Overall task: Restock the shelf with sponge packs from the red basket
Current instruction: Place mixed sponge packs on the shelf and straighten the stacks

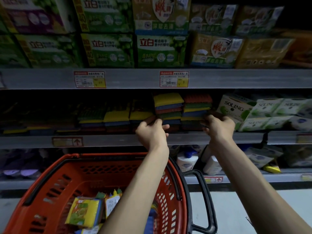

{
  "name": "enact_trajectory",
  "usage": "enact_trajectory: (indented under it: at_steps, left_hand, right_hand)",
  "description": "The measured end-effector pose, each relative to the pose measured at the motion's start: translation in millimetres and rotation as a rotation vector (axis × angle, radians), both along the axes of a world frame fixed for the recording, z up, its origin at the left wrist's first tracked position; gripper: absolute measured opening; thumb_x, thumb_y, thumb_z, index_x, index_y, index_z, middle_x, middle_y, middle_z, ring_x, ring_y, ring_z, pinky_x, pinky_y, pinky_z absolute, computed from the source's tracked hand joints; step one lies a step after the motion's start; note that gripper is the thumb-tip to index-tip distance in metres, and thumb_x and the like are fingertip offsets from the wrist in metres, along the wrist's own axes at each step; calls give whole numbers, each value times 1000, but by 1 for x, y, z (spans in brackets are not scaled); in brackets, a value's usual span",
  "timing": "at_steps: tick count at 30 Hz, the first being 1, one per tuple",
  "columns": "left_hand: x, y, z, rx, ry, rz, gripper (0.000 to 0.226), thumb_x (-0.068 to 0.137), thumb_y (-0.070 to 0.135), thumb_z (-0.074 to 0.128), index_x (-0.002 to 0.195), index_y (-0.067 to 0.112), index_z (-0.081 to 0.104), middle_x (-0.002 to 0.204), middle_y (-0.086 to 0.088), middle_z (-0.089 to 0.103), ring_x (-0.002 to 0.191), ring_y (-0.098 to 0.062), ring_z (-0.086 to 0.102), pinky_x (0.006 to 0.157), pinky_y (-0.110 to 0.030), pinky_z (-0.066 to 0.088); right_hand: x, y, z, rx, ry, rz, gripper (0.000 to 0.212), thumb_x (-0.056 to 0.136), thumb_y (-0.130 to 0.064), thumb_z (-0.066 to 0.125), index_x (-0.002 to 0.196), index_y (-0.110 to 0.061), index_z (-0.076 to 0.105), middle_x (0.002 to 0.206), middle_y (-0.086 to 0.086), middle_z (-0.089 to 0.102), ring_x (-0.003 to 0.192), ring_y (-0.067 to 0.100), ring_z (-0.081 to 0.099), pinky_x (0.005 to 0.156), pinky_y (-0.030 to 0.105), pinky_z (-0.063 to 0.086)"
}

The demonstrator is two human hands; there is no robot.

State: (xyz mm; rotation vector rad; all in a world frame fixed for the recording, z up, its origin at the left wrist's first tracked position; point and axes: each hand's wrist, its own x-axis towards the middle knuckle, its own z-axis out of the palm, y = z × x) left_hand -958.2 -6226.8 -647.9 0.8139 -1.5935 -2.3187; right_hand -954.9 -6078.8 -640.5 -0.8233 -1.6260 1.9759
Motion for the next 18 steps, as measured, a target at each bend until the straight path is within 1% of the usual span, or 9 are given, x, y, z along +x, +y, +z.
enact_trajectory:
  at_steps: [2,3,4,9,14,17,18]
  left_hand:
    - [-1,-2,1,-22,-15,-15,10,91,1,66,84,7,67,53,3,68,44,-11,64,37,-21,41]
    - [-2,-3,2,-30,-25,-23,13,91,1,66,81,9,65,46,4,64,41,-12,60,37,-20,40]
    - [-3,-4,3,-36,-34,-30,15,91,2,66,78,10,64,44,4,63,41,-13,57,37,-19,39]
    - [-6,-9,4,-69,-64,-50,15,91,5,68,77,9,64,55,-7,65,38,-13,48,37,-19,36]
    - [-9,-8,5,-89,-79,-73,17,91,4,67,75,12,65,55,-6,65,34,-11,45,38,-18,37]
    - [-10,-8,5,-90,-86,-68,5,91,4,66,89,7,70,49,-2,62,33,-9,48,41,-19,38]
    - [-11,-8,4,-96,-85,-63,7,90,4,67,96,4,70,47,-1,62,33,-8,50,44,-20,39]
  right_hand:
    - [2,0,3,-1,4,5,22,96,-1,61,82,-18,57,83,5,68,66,13,68,46,18,47]
    - [3,0,4,-3,7,10,23,96,-1,60,82,-19,57,82,4,67,65,13,68,45,18,46]
    - [4,1,5,-9,11,15,23,96,-1,60,82,-19,57,80,3,67,65,13,68,44,17,45]
    - [8,1,9,-27,17,25,22,96,0,61,82,-17,56,82,5,67,68,16,68,40,15,43]
    - [8,1,6,-29,-6,27,20,95,0,60,83,-16,56,83,7,68,69,16,70,41,15,44]
    - [7,2,4,-18,-14,27,19,95,0,60,84,-15,57,90,12,71,70,19,71,45,17,47]
    - [7,2,4,-18,-13,28,19,95,0,60,84,-15,57,92,13,71,69,19,71,47,18,49]
